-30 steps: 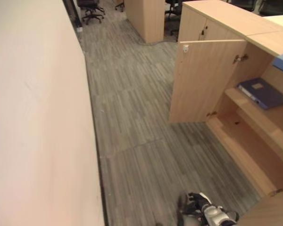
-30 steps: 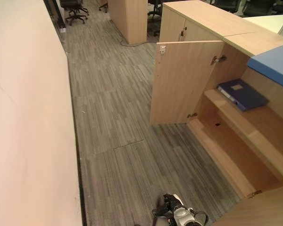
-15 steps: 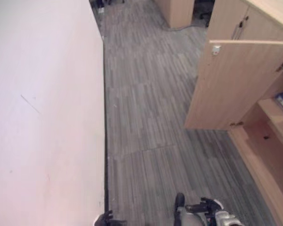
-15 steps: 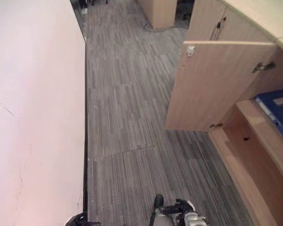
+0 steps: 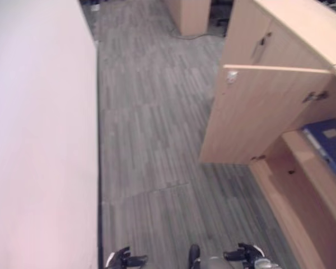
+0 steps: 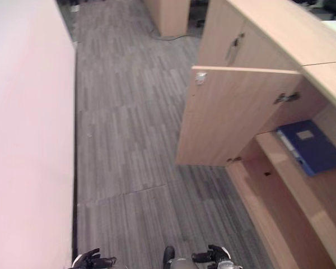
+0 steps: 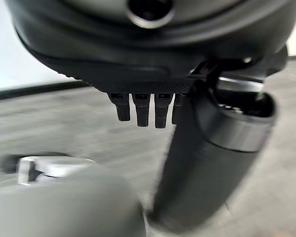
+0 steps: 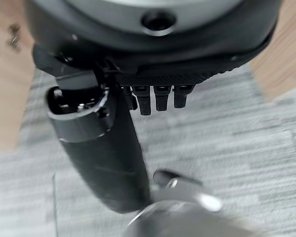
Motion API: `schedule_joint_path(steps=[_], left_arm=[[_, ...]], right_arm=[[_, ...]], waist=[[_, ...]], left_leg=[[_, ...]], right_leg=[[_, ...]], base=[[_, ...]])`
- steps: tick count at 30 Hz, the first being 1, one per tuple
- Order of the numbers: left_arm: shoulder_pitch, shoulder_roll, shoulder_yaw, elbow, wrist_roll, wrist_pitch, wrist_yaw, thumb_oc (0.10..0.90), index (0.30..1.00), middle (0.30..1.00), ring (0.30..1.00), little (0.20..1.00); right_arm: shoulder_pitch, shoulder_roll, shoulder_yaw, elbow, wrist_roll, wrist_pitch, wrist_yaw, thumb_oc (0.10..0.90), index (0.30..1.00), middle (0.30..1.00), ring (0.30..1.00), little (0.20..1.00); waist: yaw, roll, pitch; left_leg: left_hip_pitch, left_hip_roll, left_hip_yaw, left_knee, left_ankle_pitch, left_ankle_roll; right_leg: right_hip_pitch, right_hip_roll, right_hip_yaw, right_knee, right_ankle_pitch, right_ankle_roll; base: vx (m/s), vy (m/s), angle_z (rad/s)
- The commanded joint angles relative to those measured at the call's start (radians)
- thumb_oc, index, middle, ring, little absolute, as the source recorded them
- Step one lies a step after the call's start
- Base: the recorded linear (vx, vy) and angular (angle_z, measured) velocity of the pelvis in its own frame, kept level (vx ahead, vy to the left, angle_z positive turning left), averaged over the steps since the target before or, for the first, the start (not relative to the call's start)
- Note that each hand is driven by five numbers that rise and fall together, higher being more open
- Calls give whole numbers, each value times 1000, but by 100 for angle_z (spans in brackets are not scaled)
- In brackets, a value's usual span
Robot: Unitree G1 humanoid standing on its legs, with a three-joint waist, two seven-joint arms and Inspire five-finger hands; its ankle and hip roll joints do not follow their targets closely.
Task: Put the empty folder in the office cabinet
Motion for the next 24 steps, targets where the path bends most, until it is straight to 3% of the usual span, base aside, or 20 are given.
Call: schedule_joint_path(steps=[1, 3, 4, 5, 6, 7, 8, 9, 11, 12, 14, 15, 18, 20, 21, 24], left_arm=[[24, 21, -17, -53, 2, -9, 10, 800, 900, 900, 900, 900], [43, 30, -23, -105, 10, -9, 11, 800, 900, 900, 900, 900], [60, 41, -31, -182, 10, -14, 8, 800, 900, 900, 900, 900], [62, 43, -43, -218, 6, -11, 4, 800, 900, 900, 900, 900], [62, 43, -43, -218, 6, -11, 4, 800, 900, 900, 900, 900], [62, 37, -61, -261, 1, -6, 0, 800, 900, 900, 900, 900], [61, 32, -71, -293, 5, -9, -7, 800, 900, 900, 900, 900], [62, 32, -71, -294, 5, -8, -7, 800, 900, 900, 900, 900], [67, 24, -85, -323, 7, -13, -25, 800, 900, 900, 900, 900], [62, 28, -101, -364, 8, -22, -37, 800, 900, 900, 900, 900], [62, 31, -112, -380, 11, -24, -42, 800, 900, 900, 900, 900], [81, 43, -131, -435, 22, -29, -69, 800, 900, 900, 900, 900], [94, 52, -136, -471, 8, -27, -91, 800, 900, 900, 900, 900], [112, 68, -147, -536, -7, -27, -118, 800, 900, 900, 900, 900], [112, 68, -147, -536, -7, -27, -118, 800, 900, 900, 900, 900], [126, 91, -148, -619, -39, -29, -146, 800, 900, 900, 900, 900]], right_arm=[[45, -68, 18, 19, -5, 13, -28, 800, 900, 900, 900, 900], [44, -73, 8, 10, 14, 10, -25, 800, 900, 900, 900, 900], [40, -78, -19, 7, 71, -3, -27, 800, 900, 900, 900, 900], [33, -77, -29, 12, 84, -5, -31, 800, 900, 900, 900, 900], [33, -78, -29, 12, 84, -5, -31, 800, 900, 900, 900, 900], [28, -73, -20, 22, 74, -3, -35, 800, 900, 900, 900, 900], [29, -72, -18, 19, 68, -3, -31, 800, 900, 900, 900, 900], [30, -72, -19, 19, 68, -3, -31, 800, 900, 900, 900, 900], [37, -68, -15, 13, 43, 0, -22, 800, 900, 900, 900, 900], [33, -74, -36, 15, 38, 6, -14, 800, 900, 900, 900, 900], [28, -73, -42, 20, 39, 8, -12, 800, 900, 900, 900, 900], [20, -65, -44, 35, 27, 13, 4, 800, 900, 900, 900, 900], [12, -62, -40, 46, 8, 17, 13, 800, 900, 900, 900, 900], [-3, -57, -43, 38, -1, 19, 22, 800, 900, 900, 900, 900], [-3, -57, -43, 37, -1, 19, 22, 800, 900, 900, 900, 900], [-12, -49, -38, 12, -13, 17, 31, 800, 900, 900, 900, 900]], waist=[[9, -13, 35], [24, -20, 34], [38, -8, 33], [50, 4, 34], [50, 4, 34], [66, 27, 33], [65, 35, 27], [66, 34, 28], [63, 51, 5], [55, 57, -19], [59, 58, -32], [63, 57, -58], [73, 63, -73], [70, 77, -79], [73, 78, -81], [65, 87, -84]], left_leg=[[-27, -2, 71, -237, 61, 72], [-80, -30, 51, -350, 53, 57], [-94, -56, -8, -559, 86, 30], [-105, -66, -82, -677, 156, 16], [-102, -66, -83, -684, 161, 15], [-98, -90, -232, -842, 232, -13], [-107, -113, -284, -857, 238, -23], [-104, -113, -283, -858, 238, -22], [-37, -119, -351, -885, 224, -28], [-6, -133, -341, -861, 194, -23], [4, -132, -321, -860, 184, -16], [46, -139, -284, -873, 159, 5], [73, -139, -242, -893, 145, 25], [116, -140, -155, -920, 117, 55], [114, -138, -153, -921, 119, 54], [150, -141, -85, -926, 80, 74]], right_leg=[[11, -52, 48, -63, 80, 91], [38, -53, 101, -72, 86, 98], [79, -41, 151, -85, 73, 106], [103, -24, 181, -95, 72, 106], [103, -25, 180, -96, 74, 106], [134, 11, 236, -101, 66, 104], [143, 22, 269, -102, 63, 108], [146, 21, 270, -102, 63, 108], [151, 36, 339, -88, 45, 116], [152, 15, 387, -71, 40, 141], [144, 5, 412, -65, 45, 154], [139, -27, 455, -65, 56, 189], [121, -49, 481, -68, 75, 213], [97, -94, 452, -69, 106, 246], [94, -92, 455, -70, 109, 247], [75, -149, 338, -74, 126, 257]], base=[[126, 49, -53], [204, 134, -88], [320, 222, -117], [255, 171, -117], [260, 140, -115], [243, 153, -105], [247, 154, -104], [147, 135, -94], [230, 259, -148], [245, 303, -205], [228, 302, -185], [223, 299, -135], [125, 229, -99], [91, 274, -134], [46, 195, -128], [52, 150, -109]])
